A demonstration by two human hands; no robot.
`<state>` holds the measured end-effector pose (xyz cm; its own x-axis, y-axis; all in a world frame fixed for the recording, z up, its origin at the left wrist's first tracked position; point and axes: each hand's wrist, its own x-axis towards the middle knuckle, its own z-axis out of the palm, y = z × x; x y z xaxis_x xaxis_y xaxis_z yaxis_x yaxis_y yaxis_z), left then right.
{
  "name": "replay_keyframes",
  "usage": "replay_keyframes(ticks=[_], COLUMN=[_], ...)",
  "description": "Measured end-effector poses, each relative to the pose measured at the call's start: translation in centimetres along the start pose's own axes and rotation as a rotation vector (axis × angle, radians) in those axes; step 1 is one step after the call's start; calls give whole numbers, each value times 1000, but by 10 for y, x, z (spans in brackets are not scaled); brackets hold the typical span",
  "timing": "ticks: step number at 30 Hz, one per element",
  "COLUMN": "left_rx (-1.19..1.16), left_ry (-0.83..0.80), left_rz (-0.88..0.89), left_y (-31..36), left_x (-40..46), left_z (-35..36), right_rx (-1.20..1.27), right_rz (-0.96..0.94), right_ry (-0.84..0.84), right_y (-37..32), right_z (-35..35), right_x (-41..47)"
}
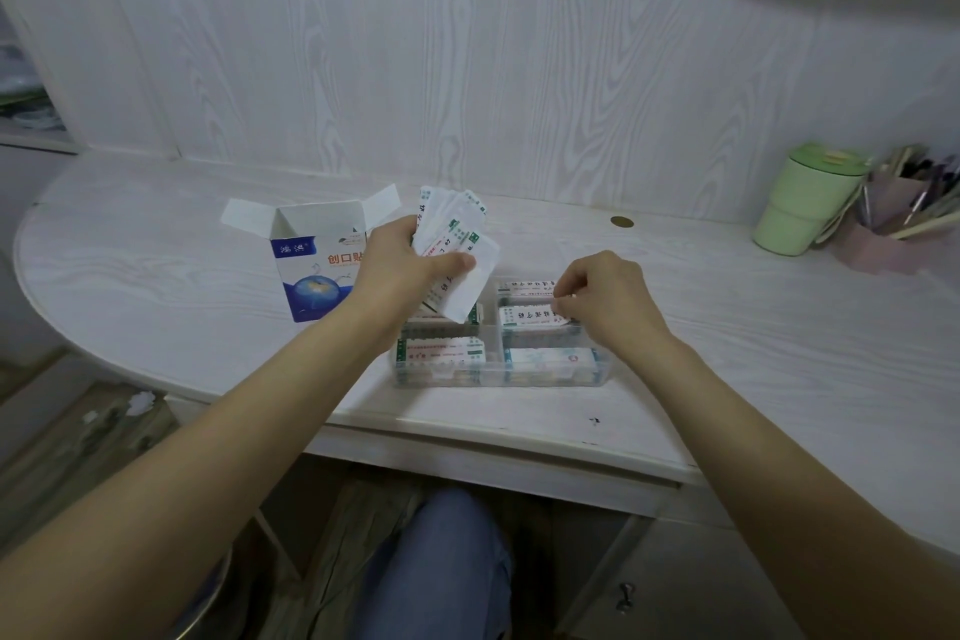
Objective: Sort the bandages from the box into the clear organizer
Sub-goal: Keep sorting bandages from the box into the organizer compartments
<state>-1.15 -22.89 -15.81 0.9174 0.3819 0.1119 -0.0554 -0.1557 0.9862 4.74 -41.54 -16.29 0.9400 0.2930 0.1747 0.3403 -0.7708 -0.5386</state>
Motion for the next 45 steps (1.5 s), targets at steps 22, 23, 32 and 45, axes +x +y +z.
replay_keyframes(ticks=[22, 23, 32, 45], left_rx=[-36, -28, 28, 19], left_ry=[-88, -73, 5, 15], left_rz=[-15, -9, 31, 20], left_y=[5, 5, 0, 1], left_x=[-6, -5, 0, 3], left_z=[1, 0, 5, 9], right_rx=[939, 1027, 757, 140], right_rz=[94, 106, 72, -105], right_ry=[49, 36, -39, -159], right_y=[-24, -22, 8, 14], right_z=[-9, -11, -20, -11], right_x=[-4, -4, 2, 4])
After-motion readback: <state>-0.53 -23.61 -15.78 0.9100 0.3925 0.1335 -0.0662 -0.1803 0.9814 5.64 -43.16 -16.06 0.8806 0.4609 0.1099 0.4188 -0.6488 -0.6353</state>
